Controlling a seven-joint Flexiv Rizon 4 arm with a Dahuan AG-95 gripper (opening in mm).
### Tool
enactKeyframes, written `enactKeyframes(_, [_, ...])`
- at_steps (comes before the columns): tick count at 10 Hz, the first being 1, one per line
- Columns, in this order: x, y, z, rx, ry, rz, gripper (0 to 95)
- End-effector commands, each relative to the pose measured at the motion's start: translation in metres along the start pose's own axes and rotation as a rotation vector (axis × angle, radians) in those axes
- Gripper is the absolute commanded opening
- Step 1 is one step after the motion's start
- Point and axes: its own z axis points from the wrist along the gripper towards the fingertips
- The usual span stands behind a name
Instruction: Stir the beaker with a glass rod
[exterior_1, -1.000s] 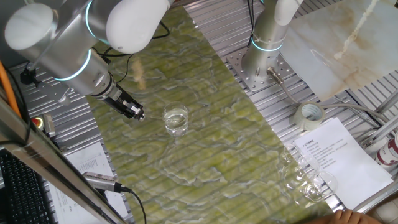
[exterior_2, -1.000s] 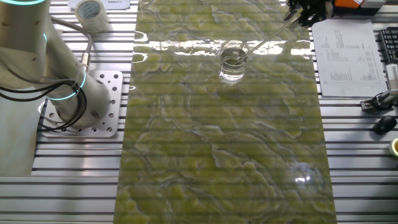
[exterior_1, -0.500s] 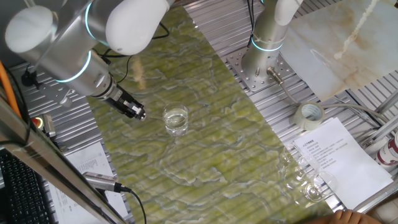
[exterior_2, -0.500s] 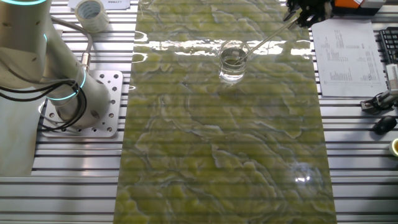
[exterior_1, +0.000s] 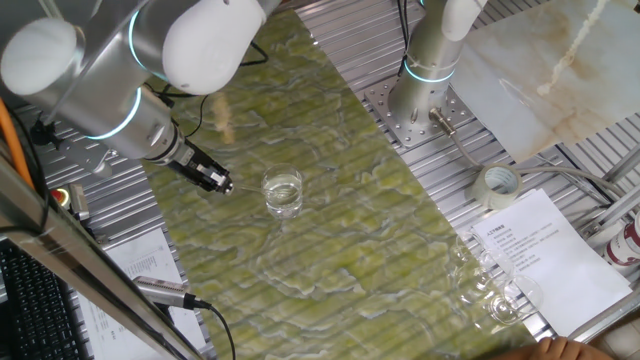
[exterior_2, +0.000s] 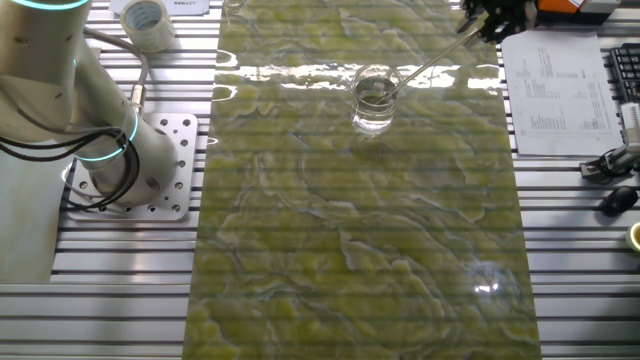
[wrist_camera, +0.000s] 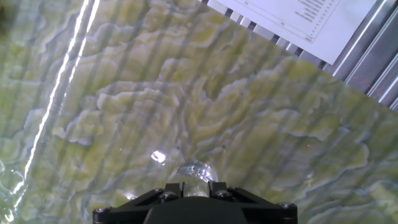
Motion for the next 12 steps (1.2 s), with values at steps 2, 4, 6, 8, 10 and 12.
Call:
enactKeyframes(2, [0.0002, -0.0003, 0.0004, 0.008, 0.019, -0.005, 19.0])
enactKeyframes(4, [0.0001, -0.0005, 0.0008, 0.008, 0.025, -0.006, 19.0])
enactKeyframes(6, [-0.0006, -0.0011, 0.0017, 0.008, 0.030, -0.006, 19.0])
enactKeyframes(8, [-0.0013, -0.0017, 0.0028, 0.008, 0.034, -0.008, 19.0])
enactKeyframes(10, [-0.0022, -0.0022, 0.0040, 0.005, 0.039, -0.008, 19.0])
enactKeyframes(12, [-0.0028, -0.0017, 0.0047, 0.002, 0.045, -0.004, 19.0])
